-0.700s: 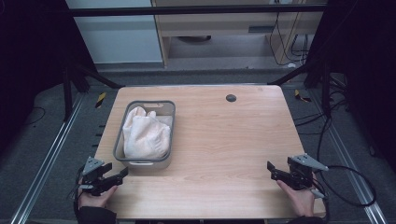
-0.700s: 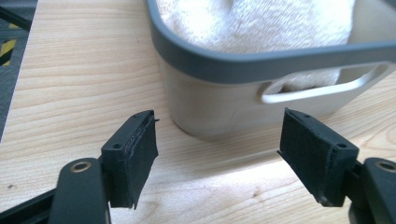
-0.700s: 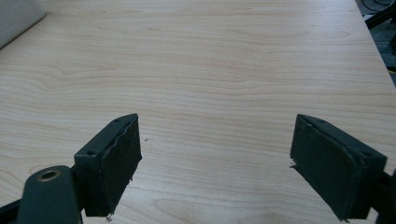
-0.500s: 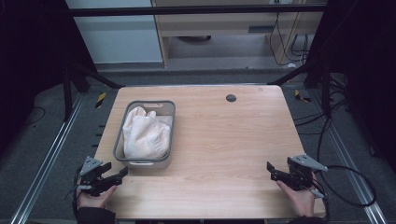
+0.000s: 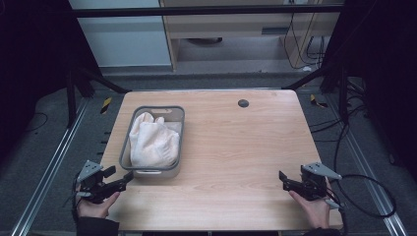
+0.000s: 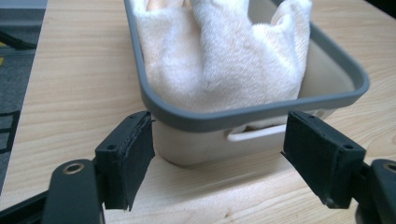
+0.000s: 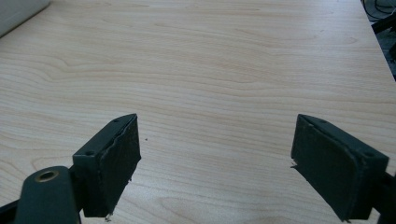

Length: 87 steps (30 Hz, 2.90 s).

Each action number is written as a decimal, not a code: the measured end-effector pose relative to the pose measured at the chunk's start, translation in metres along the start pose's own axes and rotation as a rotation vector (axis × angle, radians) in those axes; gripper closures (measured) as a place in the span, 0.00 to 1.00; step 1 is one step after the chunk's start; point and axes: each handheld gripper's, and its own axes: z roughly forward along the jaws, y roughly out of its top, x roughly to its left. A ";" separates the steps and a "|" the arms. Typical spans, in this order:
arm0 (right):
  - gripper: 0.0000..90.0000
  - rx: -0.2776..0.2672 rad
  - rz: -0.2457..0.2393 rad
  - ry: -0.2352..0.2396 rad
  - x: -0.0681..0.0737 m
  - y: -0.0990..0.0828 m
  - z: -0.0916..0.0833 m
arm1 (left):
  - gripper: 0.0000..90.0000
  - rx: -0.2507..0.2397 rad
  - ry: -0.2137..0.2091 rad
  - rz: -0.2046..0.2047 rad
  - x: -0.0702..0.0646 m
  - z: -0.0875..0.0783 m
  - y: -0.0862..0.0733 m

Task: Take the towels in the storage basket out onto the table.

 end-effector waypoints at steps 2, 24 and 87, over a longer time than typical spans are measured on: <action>0.17 0.002 -0.002 0.001 0.000 0.000 0.000 | 0.26 0.000 -0.005 0.003 0.000 0.000 0.002; 0.17 0.022 -0.023 -0.003 0.001 0.000 0.004 | 0.25 0.014 -0.033 0.058 -0.005 0.003 0.045; 0.13 0.092 -0.026 0.041 -0.002 -0.002 0.011 | 0.41 0.383 -0.013 0.143 -0.018 0.103 0.079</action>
